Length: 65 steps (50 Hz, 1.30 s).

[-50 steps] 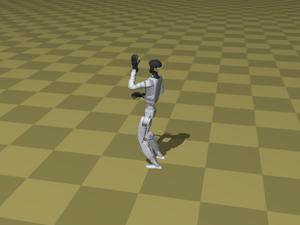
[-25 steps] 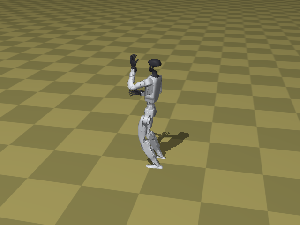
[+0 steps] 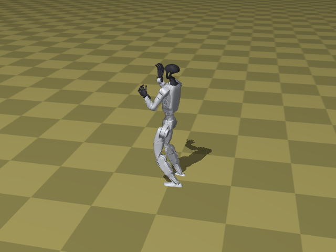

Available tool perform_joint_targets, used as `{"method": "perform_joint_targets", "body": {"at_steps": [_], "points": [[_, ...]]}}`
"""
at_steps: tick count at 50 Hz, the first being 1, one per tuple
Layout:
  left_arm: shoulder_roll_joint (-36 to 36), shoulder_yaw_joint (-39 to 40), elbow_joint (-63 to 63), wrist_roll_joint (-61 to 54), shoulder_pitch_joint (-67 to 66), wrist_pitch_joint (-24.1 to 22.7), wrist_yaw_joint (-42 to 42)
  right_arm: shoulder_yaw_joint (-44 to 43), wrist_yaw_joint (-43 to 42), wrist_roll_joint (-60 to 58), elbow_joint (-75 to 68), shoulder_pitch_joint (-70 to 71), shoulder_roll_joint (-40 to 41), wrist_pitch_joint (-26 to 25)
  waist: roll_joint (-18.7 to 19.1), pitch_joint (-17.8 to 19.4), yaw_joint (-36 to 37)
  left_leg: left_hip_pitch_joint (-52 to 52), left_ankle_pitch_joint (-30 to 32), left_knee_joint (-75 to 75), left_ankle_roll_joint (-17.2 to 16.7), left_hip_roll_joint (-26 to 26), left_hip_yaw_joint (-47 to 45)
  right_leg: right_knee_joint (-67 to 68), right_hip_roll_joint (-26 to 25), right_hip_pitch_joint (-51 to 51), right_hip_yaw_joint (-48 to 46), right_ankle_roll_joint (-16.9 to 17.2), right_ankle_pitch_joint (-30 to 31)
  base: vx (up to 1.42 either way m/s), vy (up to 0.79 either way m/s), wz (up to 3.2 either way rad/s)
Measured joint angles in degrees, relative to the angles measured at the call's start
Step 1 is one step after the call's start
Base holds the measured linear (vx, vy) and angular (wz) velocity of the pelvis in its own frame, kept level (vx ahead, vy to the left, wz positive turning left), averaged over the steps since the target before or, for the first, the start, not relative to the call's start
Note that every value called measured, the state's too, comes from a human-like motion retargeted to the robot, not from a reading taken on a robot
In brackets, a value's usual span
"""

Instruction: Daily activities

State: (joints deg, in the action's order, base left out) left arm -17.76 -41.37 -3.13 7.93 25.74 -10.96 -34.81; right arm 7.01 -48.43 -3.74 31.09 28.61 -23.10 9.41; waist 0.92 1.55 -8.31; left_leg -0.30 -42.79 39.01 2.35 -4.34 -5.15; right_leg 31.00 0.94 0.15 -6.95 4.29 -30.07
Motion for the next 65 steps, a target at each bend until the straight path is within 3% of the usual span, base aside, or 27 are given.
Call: {"method": "perform_joint_targets", "body": {"at_steps": [5,9,17,25,32,38,45,47,52,58,65], "points": [[3.64,13.24,14.22,-4.85,13.52,-1.95,-8.42,5.61,10.34,-6.29,-17.33,-24.85,-3.76,-2.43,0.81,-1.09,1.93,0.3,0.61,-2.57,0.31,1.42,1.2,0.12,0.8,-0.25,-0.59,0.15,0.02,0.03,0.04,0.29],[4.48,21.34,20.22,-0.63,26.43,-1.39,-13.62,12.39,17.83,-10.46,-31.88,-35.51,-3.25,-6.39,0.96,-1.1,2.63,0.09,-0.31,-0.34,0.04,1.83,2.03,3.5,1.48,-0.6,-0.96,-0.15,-1.46,0.0,0.01,0.21],[3.97,29.65,21.45,7.19,42.71,3.82,-17.38,17.91,24.92,-14.79,-46.7,-36.36,-2.74,-9.18,2.75,-2.95,1.06,-0.67,1.55,-2.66,-0.26,2.61,2.72,1.41,1.9,-1.11,-1.55,0.01,-0.62,0.01,0.0,0.0],[4.18,32.98,23.38,10.79,45.11,5.7,-16.51,17.96,27.69,-13.6,-53.67,-34.88,-0.53,-10.42,3.69,-3.56,1.36,-1.61,1.5,-1.04,-0.62,2.11,2.21,1.91,1.51,-1.98,-1.15,0.04,-1.22,0.01,0.0,-0.02],[3.77,30.01,25.38,10.16,40.22,2.99,-14.06,16.88,25.0,-11.42,-49.03,-29.93,-0.7,-7.68,4.18,-2.54,1.0,-2.73,0.68,2.61,-1.25,0.93,1.39,4.39,0.99,-3.13,-0.49,0.02,-2.32,0.0,-0.03,-0.16],[2.24,20.36,26.11,8.31,26.95,-1.76,-7.45,11.64,17.61,-10.44,-30.53,-19.28,-3.39,-2.92,4.73,-1.58,0.06,-3.47,0.22,4.21,-1.92,-0.34,0.77,3.34,-0.15,-3.34,-0.15,0.37,-2.31,-0.02,-0.03,-0.27],[2.26,3.45,10.53,13.49,5.38,-3.29,1.66,2.46,8.08,-12.36,-6.35,-0.72,-2.07,-1.31,3.73,-0.63,-0.33,-2.29,1.34,3.48,-2.29,-1.57,-0.77,-2.38,-1.67,-1.15,0.82,0.05,0.09,0.0,-0.02,-0.43],[2.18,2.28,7.59,14.2,1.09,-2.65,2.11,0.44,5.39,-13.22,-3.79,1.02,-1.68,-0.84,3.74,0.37,-0.53,-2.23,1.01,5.51,-2.5,-2.39,-1.19,-0.17,-1.95,-1.55,1.03,-0.06,-0.45,-0.02,-0.01,-0.37],[-0.03,4.75,7.8,13.55,-1.35,-4.54,-0.21,-4.4,-1.3,-14.04,-3.74,-2.98,-1.48,-1.49,2.39,0.73,0.01,-1.95,0.62,5.19,-1.89,-2.36,-2.08,0.45,-1.89,-2.12,1.45,-0.23,-1.34,0.01,0.0,-0.11],[-2.18,13.51,23.05,5.12,5.78,-8.76,-2.47,-7.77,-3.57,-8.34,-19.43,-21.18,-0.12,-1.84,0.29,0.52,1.97,-1.1,1.98,3.76,-1.08,-1.1,-2.07,0.66,-0.5,-1.53,0.59,-0.05,-1.08,0.01,0.0,0.02],[-2.02,22.75,35.66,-0.68,13.32,-9.8,-6.79,-9.61,-3.67,6.17,-34.38,-32.37,5.4,3.59,-1.45,-1.03,3.79,-0.35,7.54,-2.39,-0.63,2.19,-1.53,-2.34,1.82,-1.59,0.59,0.58,1.82,0.02,0.0,0.04]]}}
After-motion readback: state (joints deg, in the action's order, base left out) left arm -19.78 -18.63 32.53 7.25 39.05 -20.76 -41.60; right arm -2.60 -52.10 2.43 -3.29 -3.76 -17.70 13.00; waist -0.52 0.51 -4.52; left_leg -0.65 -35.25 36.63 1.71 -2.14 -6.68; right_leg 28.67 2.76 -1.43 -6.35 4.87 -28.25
